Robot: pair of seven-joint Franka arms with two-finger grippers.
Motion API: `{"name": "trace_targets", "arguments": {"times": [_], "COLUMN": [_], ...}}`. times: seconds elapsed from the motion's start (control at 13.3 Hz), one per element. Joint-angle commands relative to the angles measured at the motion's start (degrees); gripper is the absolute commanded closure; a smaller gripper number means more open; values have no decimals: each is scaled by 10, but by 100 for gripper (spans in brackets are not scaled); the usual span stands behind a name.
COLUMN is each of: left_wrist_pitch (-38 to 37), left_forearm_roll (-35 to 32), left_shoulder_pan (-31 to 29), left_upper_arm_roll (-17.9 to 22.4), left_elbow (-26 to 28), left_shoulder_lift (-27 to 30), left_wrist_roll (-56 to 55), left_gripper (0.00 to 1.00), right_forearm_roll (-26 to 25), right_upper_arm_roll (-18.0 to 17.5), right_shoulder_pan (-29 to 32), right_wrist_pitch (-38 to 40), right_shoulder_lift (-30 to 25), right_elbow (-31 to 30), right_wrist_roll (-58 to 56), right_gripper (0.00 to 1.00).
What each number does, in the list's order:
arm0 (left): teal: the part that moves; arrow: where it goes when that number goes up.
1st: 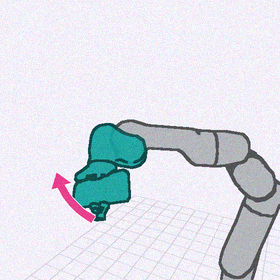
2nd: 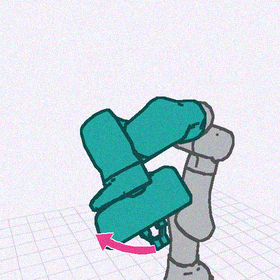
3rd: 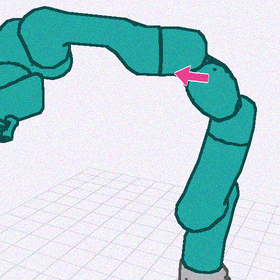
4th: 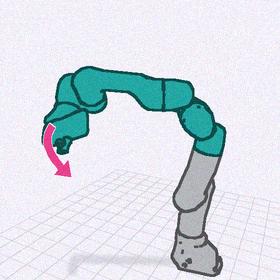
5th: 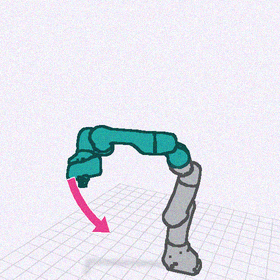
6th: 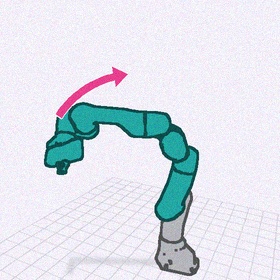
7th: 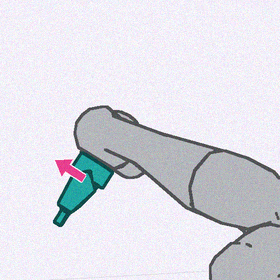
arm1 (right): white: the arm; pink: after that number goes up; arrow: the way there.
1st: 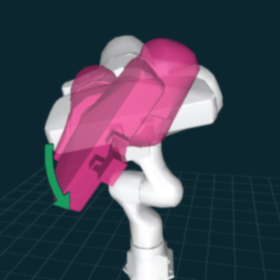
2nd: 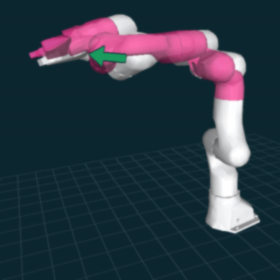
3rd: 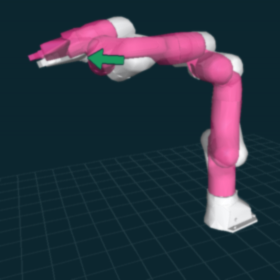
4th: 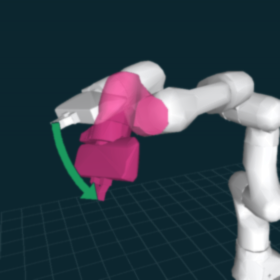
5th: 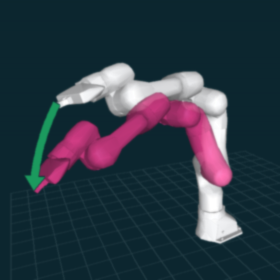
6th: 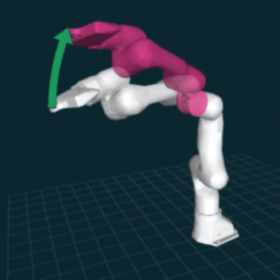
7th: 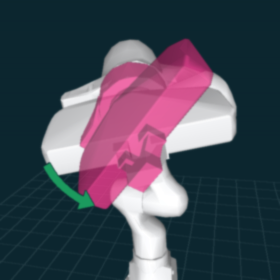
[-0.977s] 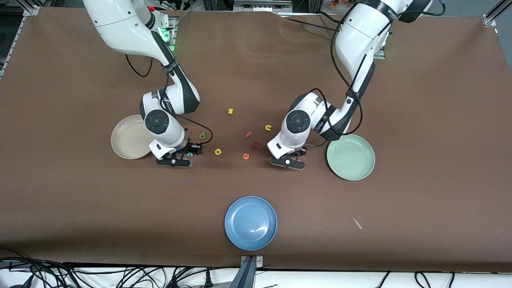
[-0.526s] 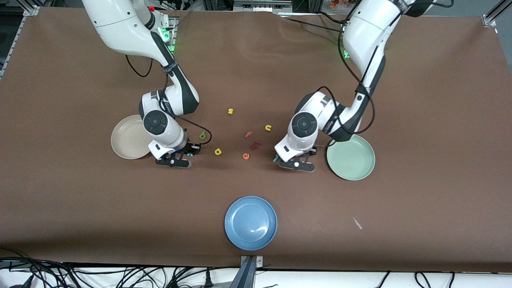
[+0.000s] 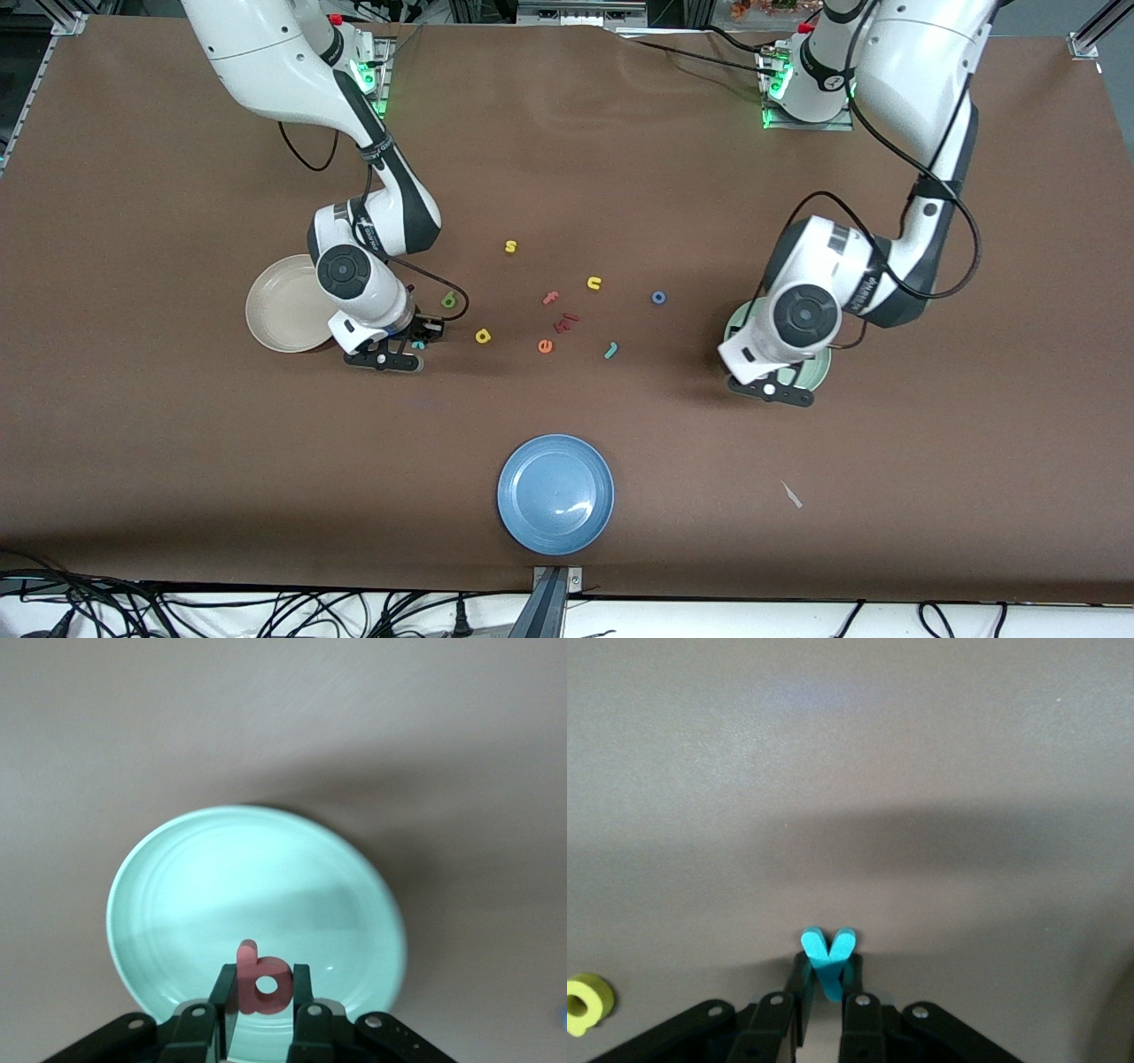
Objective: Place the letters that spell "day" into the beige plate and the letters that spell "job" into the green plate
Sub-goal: 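Grasp the cyan Y with the right gripper while the left gripper carries b, then carry the Y to the white plate while the left gripper releases b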
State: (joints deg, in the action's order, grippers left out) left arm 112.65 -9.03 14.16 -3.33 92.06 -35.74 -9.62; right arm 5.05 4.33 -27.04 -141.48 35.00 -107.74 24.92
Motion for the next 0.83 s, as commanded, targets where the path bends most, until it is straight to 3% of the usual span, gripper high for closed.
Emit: {"name": "trace_targets", "arguments": {"times": [0.0, 0.08, 0.23, 0.45, 0.75], "left_wrist_pitch": [20, 31, 29, 5, -32], "left_forearm_roll": [-14, -14, -14, -6, 46], "left_shoulder_pan": [-5, -5, -9, -9, -6], "left_upper_arm_roll": [-7, -7, -7, -8, -43], "left_elbow": [10, 12, 11, 9, 12], "left_shoulder_lift": [-29, -36, -35, -18, 25], "left_wrist_roll": [7, 7, 7, -1, -78], "left_gripper": [86, 80, 1, 0, 0], "right_forearm_roll": [11, 12, 34, 35, 35], "right_upper_arm_roll": [-4, -4, -3, 1, 30], "right_shoulder_pan": [3, 4, 3, 1, 5], "right_wrist_pitch": [14, 17, 19, 36, 98], "right_shoulder_lift": [4, 4, 3, -7, -80], "right_elbow": [16, 18, 19, 19, -25], "right_wrist_roll": [-1, -1, -2, -8, -56], "right_gripper": [100, 100, 100, 100, 100]}}
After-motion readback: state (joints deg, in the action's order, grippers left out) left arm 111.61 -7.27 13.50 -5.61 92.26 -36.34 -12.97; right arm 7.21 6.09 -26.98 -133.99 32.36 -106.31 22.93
